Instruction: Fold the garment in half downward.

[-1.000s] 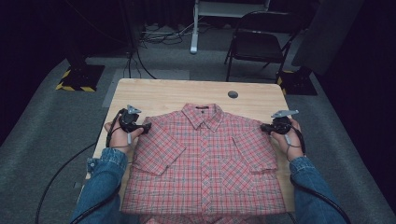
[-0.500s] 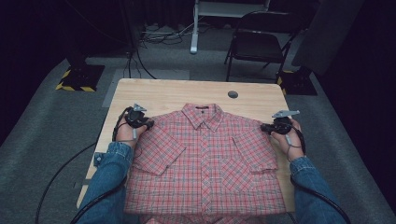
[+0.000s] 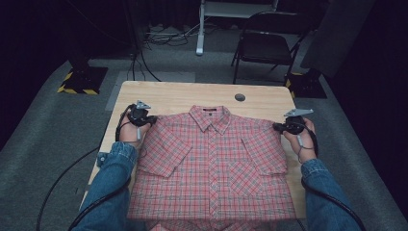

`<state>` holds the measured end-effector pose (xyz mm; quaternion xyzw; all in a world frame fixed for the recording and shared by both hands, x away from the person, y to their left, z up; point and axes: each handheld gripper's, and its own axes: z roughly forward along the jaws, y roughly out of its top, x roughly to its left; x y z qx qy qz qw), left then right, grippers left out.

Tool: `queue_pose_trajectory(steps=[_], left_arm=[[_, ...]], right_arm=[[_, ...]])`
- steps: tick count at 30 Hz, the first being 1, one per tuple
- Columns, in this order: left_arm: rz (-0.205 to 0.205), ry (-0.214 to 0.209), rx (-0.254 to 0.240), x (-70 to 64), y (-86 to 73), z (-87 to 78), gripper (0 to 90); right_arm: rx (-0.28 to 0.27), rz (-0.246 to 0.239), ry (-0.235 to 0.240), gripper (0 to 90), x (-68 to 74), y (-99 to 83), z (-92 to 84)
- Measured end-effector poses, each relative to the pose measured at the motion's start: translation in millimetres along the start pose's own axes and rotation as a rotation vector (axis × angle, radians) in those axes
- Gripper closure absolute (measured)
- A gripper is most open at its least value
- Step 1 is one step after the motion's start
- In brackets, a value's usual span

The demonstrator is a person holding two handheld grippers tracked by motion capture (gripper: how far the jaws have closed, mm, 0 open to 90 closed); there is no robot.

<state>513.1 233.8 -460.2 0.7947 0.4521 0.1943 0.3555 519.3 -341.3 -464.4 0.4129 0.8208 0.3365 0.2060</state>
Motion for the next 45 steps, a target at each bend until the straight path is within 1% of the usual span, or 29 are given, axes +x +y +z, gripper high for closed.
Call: queue_pose_trajectory(steps=[3,7,8,9,11,13,15,17,19,22,25,29,32,35,37,41,44,45], left_arm=[[0.005,-0.006,-0.013,1.1,8.1,-2.1,83.9],[0.033,0.002,-0.037,2.1,18.8,-3.3,83.7],[0.031,0.007,-0.04,2.4,22.0,-4.3,83.8],[0.026,0.007,-0.048,2.9,24.6,-5.1,83.7],[0.016,0.0,-0.058,5.0,29.6,-6.7,83.8],[0.016,-0.003,-0.061,7.5,34.6,-7.5,83.8],[0.016,0.004,-0.066,10.8,39.4,-7.7,83.8],[0.008,0.008,-0.076,15.3,43.4,-8.2,83.8],[-0.012,0.002,-0.092,19.7,45.7,-8.7,83.8],[-0.025,-0.01,-0.106,23.3,46.9,-9.2,83.8],[-0.037,-0.028,-0.122,23.6,45.7,-13.0,83.9],[-0.049,-0.066,-0.167,19.7,40.4,-30.3,83.9],[-0.033,-0.082,-0.193,13.6,35.2,-47.0,83.9],[-0.021,-0.093,-0.222,6.9,31.5,-64.9,83.9],[-0.004,-0.1,-0.241,2.0,29.2,-76.4,83.9],[0.022,-0.115,-0.245,-7.0,22.8,-94.0,83.9],[0.036,-0.129,-0.251,-12.6,17.3,-105.2,83.9],[0.034,-0.135,-0.256,-14.8,15.2,-109.2,83.9]], right_arm=[[-0.008,-0.004,-0.017,87.5,-3.6,9.0,-4.2],[-0.025,-0.02,-0.04,87.5,-5.2,21.4,-7.0],[-0.034,-0.019,-0.048,87.6,-5.8,23.8,-7.8],[-0.04,-0.008,-0.053,87.6,-7.1,26.6,-8.4],[-0.046,-0.012,-0.065,87.7,-8.6,31.8,-9.0],[-0.055,-0.015,-0.071,87.7,-10.5,36.9,-10.2],[-0.068,-0.015,-0.081,87.7,-12.9,42.6,-11.9],[-0.078,-0.013,-0.095,87.7,-16.9,48.0,-13.3],[-0.084,-0.008,-0.106,87.7,-20.9,51.9,-14.9],[-0.101,0.001,-0.108,87.7,-23.8,55.9,-18.1],[-0.122,0.007,-0.097,87.7,-23.9,56.2,-23.1],[-0.16,0.022,-0.065,87.7,-21.5,51.4,-37.3],[-0.188,0.019,-0.045,87.7,-17.6,45.9,-52.7],[-0.212,0.013,-0.037,87.6,-13.4,40.5,-69.8],[-0.224,0.005,-0.035,87.6,-9.7,36.3,-81.5],[-0.249,-0.008,-0.017,87.6,-2.6,28.0,-103.3],[-0.262,-0.022,-0.004,87.6,2.5,23.0,-116.4],[-0.264,-0.026,0.0,87.6,4.4,21.2,-120.3]])
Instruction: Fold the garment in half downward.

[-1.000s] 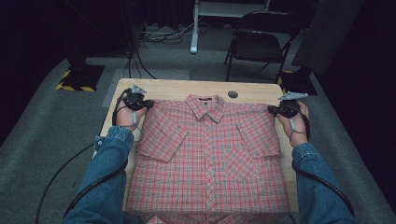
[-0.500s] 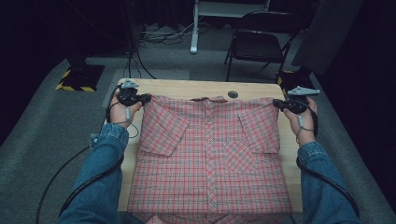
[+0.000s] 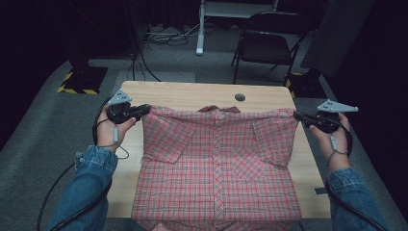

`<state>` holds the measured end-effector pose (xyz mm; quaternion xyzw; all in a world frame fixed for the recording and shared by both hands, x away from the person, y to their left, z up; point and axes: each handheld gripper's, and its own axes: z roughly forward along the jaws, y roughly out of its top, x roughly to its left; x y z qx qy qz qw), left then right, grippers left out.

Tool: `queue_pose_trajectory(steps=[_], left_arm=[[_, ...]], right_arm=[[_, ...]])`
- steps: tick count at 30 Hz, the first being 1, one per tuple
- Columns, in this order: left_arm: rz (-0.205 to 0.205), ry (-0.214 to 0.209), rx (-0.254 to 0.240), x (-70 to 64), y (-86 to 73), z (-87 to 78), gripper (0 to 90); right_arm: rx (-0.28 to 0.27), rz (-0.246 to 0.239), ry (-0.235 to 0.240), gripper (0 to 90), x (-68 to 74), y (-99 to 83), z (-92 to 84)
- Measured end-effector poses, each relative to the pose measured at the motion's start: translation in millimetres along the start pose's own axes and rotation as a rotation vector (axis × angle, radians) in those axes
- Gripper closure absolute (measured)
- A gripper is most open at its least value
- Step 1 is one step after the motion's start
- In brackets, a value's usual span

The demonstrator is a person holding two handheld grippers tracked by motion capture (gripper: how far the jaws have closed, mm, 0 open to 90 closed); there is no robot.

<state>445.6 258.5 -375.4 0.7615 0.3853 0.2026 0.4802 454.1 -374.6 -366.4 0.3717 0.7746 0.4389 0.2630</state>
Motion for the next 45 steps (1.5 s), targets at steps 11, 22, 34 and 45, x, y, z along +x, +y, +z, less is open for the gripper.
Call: queue_pose_trajectory(steps=[11,22,34,45], left_arm=[[0.052,-0.033,-0.002,-29.0,-12.1,-40.5,83.9],[0.11,-0.14,0.052,-89.8,-63.7,-103.8,75.9],[0.027,-0.13,0.098,-98.6,-101.2,-64.6,45.1],[0.048,-0.151,0.241,-117.4,-132.7,-19.9,42.7]], right_arm=[[-0.035,-0.034,0.026,87.6,20.6,-9.2,-40.4],[-0.024,-0.03,0.121,77.3,59.3,-47.5,-100.2],[0.03,0.053,0.151,46.4,80.2,-95.8,-84.4],[0.164,0.015,0.229,44.5,106.4,-127.6,-42.9]])
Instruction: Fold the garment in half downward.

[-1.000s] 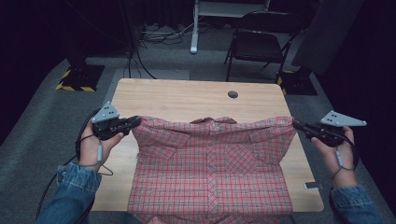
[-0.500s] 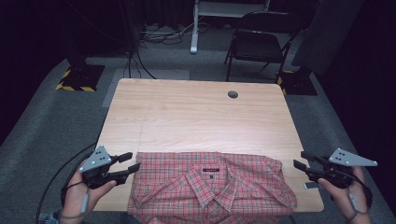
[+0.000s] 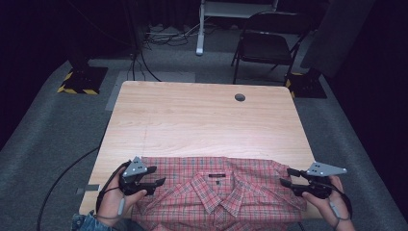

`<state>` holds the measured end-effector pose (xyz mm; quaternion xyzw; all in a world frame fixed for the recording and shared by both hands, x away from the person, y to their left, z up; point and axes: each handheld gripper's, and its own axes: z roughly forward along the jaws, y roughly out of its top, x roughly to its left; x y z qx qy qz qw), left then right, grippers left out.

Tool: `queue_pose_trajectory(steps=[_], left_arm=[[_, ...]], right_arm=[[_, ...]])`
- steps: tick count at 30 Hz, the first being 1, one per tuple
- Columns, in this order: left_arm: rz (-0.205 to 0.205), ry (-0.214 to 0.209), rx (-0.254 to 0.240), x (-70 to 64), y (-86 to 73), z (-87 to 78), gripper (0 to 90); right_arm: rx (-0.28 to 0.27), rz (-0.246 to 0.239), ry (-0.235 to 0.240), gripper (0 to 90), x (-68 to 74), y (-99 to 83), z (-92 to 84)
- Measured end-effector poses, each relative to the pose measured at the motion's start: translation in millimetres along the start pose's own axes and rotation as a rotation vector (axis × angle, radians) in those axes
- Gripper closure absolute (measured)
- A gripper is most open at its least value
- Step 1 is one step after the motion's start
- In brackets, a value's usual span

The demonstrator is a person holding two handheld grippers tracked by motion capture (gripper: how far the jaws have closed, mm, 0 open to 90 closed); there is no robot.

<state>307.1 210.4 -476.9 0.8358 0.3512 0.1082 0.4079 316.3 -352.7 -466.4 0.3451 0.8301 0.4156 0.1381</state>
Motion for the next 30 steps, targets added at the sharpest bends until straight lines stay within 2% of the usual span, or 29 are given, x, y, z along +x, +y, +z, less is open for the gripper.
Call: queue_pose_trajectory(steps=[4,6,11,17,22,30], left_arm=[[0.011,0.014,0.053,0.4,-9.2,19.2,42.8],[0.038,0.029,0.042,0.9,-10.8,24.6,44.3],[0.042,0.055,0.043,6.7,-6.1,29.1,48.7],[0.044,0.076,0.042,18.0,2.8,37.5,51.7],[0.023,0.071,0.02,31.4,7.8,43.7,54.5],[0.035,0.098,0.024,44.2,19.2,54.5,55.5]], right_arm=[[0.087,-0.036,-0.029,42.3,5.1,-10.5,18.7],[0.119,-0.041,-0.04,41.9,5.6,-14.3,26.4],[0.115,-0.013,-0.045,42.1,1.3,-11.5,30.8],[0.105,0.011,-0.059,42.2,-10.7,-4.9,39.5],[0.11,0.031,-0.098,43.4,-20.5,3.6,49.1],[0.109,0.051,-0.126,43.5,-33.6,14.7,61.9]])
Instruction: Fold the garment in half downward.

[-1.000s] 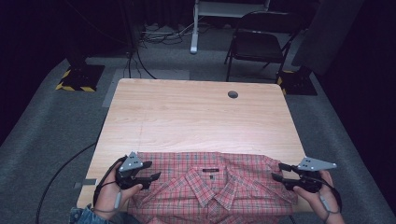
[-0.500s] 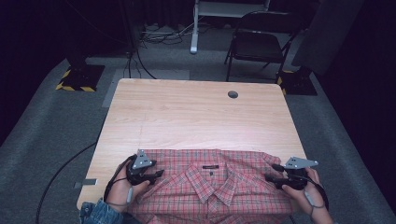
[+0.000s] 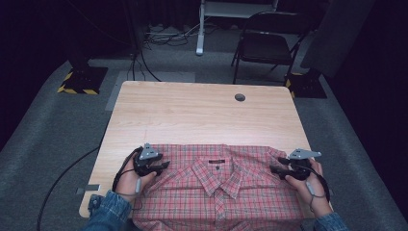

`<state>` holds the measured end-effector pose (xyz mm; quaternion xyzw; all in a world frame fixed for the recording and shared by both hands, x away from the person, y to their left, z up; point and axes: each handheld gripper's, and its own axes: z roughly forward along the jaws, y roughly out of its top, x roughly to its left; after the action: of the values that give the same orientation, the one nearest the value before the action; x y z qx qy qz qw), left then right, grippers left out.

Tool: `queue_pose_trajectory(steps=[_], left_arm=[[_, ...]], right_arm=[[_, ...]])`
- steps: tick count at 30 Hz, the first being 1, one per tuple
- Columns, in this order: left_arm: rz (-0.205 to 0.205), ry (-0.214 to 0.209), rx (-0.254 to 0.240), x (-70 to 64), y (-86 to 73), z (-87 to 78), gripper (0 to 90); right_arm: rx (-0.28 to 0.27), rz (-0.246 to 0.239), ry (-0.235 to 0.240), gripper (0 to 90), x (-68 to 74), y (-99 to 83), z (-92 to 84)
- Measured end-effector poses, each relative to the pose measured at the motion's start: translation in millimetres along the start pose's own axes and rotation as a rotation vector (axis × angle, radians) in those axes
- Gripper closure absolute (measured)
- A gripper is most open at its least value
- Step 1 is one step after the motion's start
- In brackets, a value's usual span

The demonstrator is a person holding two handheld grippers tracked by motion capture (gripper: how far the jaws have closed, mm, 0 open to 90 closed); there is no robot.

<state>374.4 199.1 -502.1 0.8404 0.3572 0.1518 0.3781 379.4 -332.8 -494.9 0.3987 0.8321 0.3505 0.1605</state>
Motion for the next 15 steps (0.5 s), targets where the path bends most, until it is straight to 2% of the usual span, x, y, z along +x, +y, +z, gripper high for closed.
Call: queue_pose_trajectory(steps=[6,9,11,12,13,15], left_arm=[[-0.01,0.011,-0.002,10.6,8.9,9.8,55.6],[-0.014,0.012,-0.003,11.3,10.4,11.6,55.2],[-0.009,0.013,-0.002,11.1,10.0,11.1,54.7],[-0.008,0.017,-0.002,10.6,9.7,10.8,54.5],[-0.007,0.018,-0.003,10.3,9.5,10.6,54.4],[-0.011,0.02,-0.002,10.1,9.2,10.2,53.9]], right_arm=[[-0.016,0.021,-0.019,42.8,-10.4,8.3,10.2],[-0.02,0.032,-0.008,37.7,-11.9,9.8,12.1],[-0.028,0.053,0.037,33.4,-13.7,9.0,10.3],[-0.044,0.076,0.083,34.4,-16.5,8.6,6.8],[-0.07,0.116,0.132,34.6,-20.6,8.2,1.2],[-0.138,0.194,0.184,36.2,-31.7,7.9,-13.5]])
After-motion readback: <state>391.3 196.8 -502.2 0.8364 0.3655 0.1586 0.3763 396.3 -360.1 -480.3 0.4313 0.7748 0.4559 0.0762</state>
